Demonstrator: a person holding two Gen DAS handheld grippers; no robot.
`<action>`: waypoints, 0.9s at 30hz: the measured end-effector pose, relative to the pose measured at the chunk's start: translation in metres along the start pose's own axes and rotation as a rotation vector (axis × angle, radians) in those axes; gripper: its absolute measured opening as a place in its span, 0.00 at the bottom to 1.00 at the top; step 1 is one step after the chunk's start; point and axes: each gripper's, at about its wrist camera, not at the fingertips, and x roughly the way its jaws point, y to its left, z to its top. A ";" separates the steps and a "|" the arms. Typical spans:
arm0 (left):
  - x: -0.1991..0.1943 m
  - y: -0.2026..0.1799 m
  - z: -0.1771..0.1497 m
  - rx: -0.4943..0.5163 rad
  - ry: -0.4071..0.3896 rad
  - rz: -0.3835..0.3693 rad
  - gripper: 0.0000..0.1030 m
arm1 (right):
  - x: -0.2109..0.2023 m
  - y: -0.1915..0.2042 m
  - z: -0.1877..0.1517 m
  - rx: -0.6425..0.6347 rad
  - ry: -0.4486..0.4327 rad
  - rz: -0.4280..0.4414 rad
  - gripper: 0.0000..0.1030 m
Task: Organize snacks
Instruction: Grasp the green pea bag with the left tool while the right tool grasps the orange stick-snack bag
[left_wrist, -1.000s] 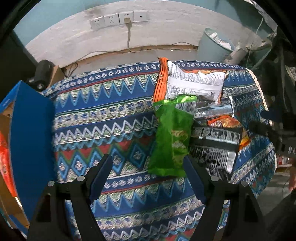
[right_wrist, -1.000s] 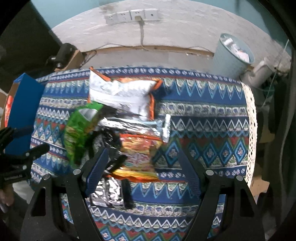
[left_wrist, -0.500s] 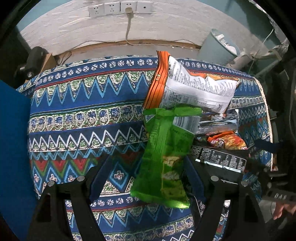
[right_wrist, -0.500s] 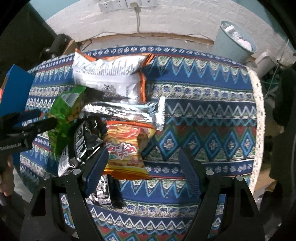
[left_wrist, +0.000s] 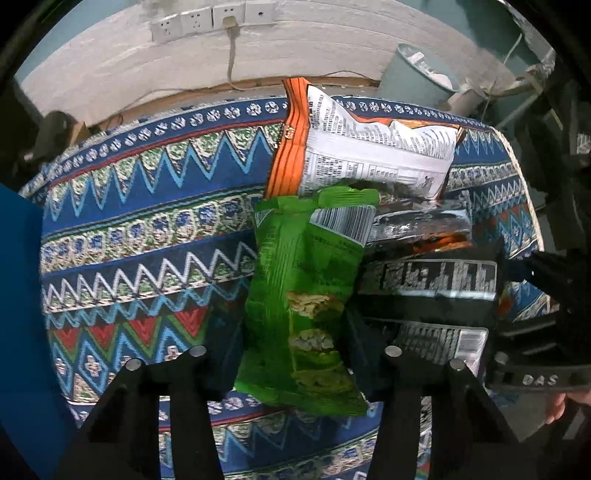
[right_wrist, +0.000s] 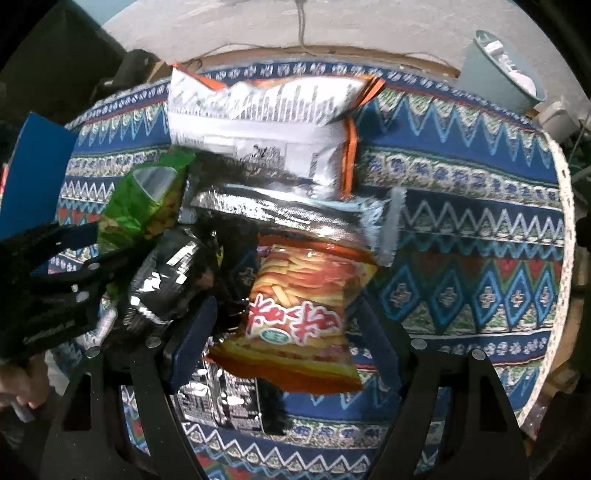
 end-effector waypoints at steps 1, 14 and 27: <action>-0.002 0.004 -0.003 0.005 0.000 0.005 0.47 | 0.003 0.001 0.000 -0.003 0.008 -0.008 0.76; -0.011 0.037 -0.030 -0.035 0.031 0.067 0.57 | 0.006 -0.003 -0.016 0.002 0.022 -0.054 0.60; 0.021 0.021 -0.016 -0.034 0.032 0.070 0.50 | 0.007 -0.007 -0.025 -0.005 0.012 -0.081 0.52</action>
